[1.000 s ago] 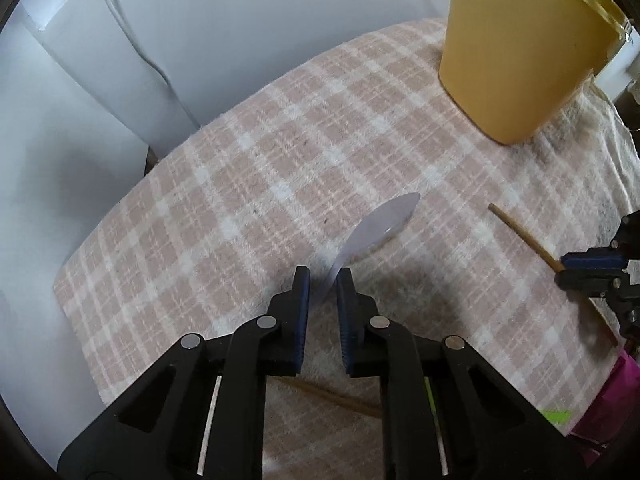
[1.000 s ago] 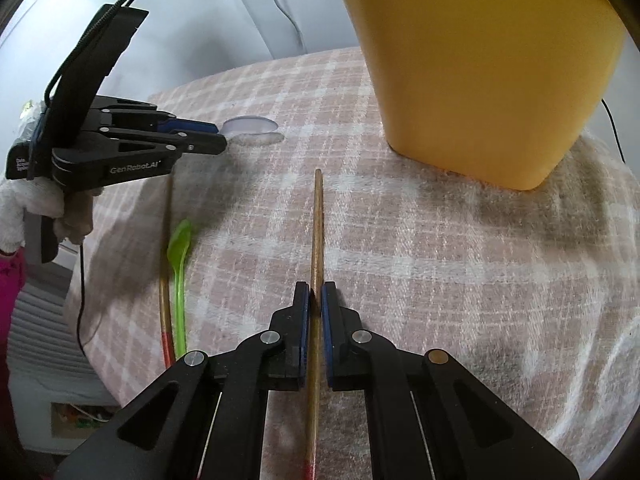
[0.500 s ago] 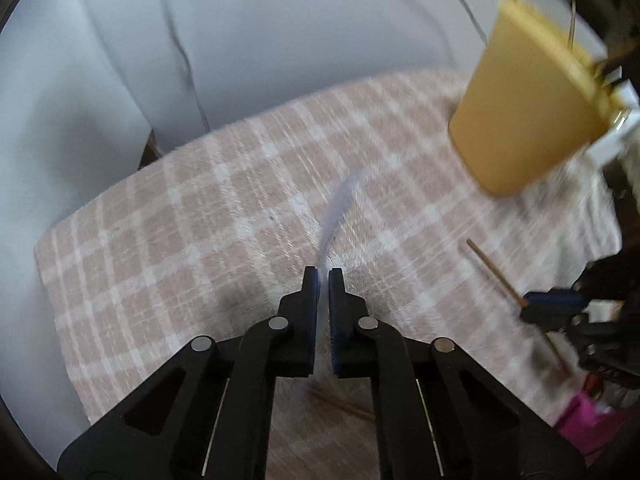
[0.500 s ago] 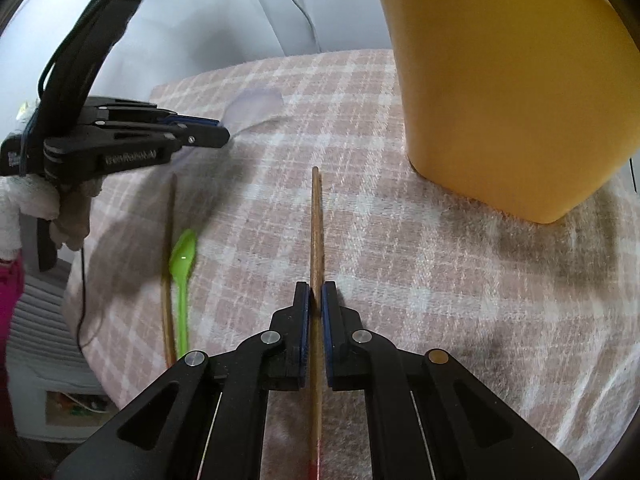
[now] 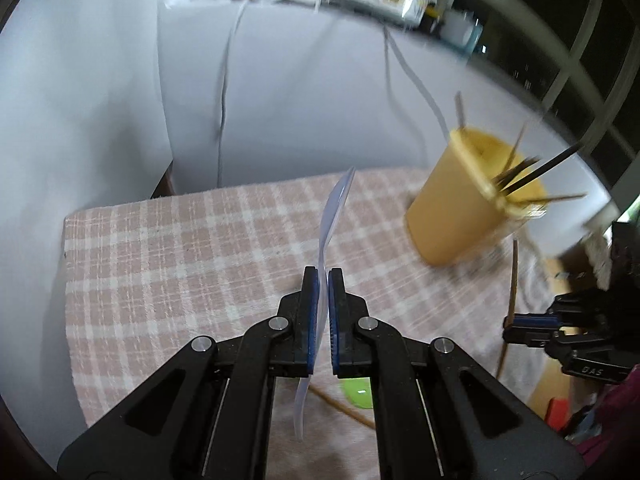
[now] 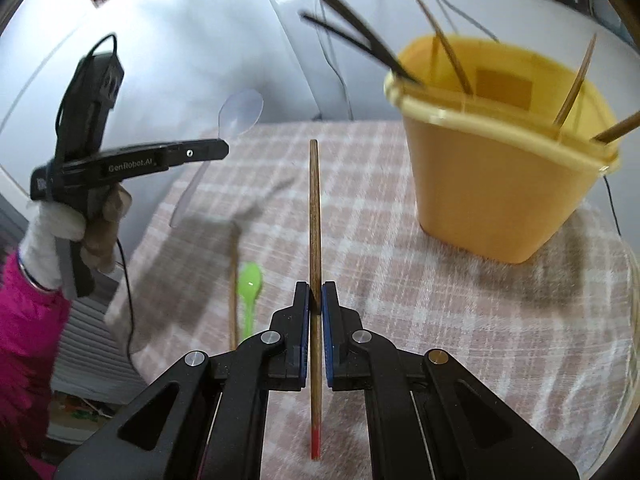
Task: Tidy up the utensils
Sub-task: 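Carry the spoon and chopstick upright over the yellow container with both tools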
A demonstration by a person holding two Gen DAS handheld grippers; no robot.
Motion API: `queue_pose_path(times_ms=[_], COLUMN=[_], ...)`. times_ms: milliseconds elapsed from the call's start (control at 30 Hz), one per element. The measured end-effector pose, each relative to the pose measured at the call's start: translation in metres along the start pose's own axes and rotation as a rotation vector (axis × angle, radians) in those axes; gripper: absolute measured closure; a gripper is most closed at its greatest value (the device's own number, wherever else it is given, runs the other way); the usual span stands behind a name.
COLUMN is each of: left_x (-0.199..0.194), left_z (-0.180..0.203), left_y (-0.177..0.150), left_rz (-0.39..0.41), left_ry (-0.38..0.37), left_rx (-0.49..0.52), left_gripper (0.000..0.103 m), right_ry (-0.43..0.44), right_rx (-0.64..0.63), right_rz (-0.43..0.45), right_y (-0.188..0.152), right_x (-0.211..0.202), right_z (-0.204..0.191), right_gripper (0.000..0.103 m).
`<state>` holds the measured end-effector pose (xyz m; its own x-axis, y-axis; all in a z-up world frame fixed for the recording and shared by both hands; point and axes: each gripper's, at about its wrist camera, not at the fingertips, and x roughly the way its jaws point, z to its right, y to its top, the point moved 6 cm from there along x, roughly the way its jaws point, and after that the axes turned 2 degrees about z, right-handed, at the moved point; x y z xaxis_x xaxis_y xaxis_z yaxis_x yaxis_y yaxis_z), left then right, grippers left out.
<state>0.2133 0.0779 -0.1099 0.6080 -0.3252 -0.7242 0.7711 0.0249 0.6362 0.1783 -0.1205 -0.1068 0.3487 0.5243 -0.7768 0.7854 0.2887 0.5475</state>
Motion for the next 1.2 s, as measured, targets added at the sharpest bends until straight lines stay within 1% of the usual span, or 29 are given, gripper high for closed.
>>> queue_pose_path(times_ms=[100, 267, 400, 500, 700, 800, 933, 1067, 1200], left_x=[-0.019, -0.041, -0.060, -0.068, -0.057, -0.052, -0.041, -0.029, -0.015], left_z=[0.013, 0.043, 0.075, 0.098, 0.144, 0.164, 0.179, 0.192, 0.202], left_y=[0.005, 0.017, 0.034, 0.046, 0.066, 0.074, 0.082, 0.092, 0.100], left_rz=[0.066, 0.162, 0.250, 0.292, 0.320, 0.336, 0.352, 0.375, 0.393], left_ry=[-0.036, -0.070, -0.127, -0.169, -0.217, -0.229, -0.235, -0.210, -0.181], left_rx=[-0.018, 0.003, 0.012, 0.020, 0.047, 0.059, 0.036, 0.037, 0.039], left_gripper=[0.100, 0.100, 0.100, 0.100, 0.100, 0.100, 0.100, 0.100, 0.100], right_ry=[0.006, 0.004, 0.000, -0.007, -0.014, -0.017, -0.019, -0.041, -0.035], right_rx=[0.006, 0.024, 0.044, 0.055, 0.070, 0.071, 0.064, 0.049, 0.055], right_rz=[0.050, 0.125, 0.180, 0.223, 0.303, 0.337, 0.373, 0.406, 0.432], right_y=[0.003, 0.007, 0.012, 0.019, 0.036, 0.045, 0.056, 0.072, 0.088], right_x=[-0.017, -0.044, -0.065, -0.083, -0.123, -0.138, -0.154, -0.165, -0.174], right_z=[0.001, 0.010, 0.022, 0.031, 0.047, 0.052, 0.056, 0.062, 0.070], right_gripper=[0.098, 0.098, 0.098, 0.098, 0.098, 0.098, 0.098, 0.098, 0.098])
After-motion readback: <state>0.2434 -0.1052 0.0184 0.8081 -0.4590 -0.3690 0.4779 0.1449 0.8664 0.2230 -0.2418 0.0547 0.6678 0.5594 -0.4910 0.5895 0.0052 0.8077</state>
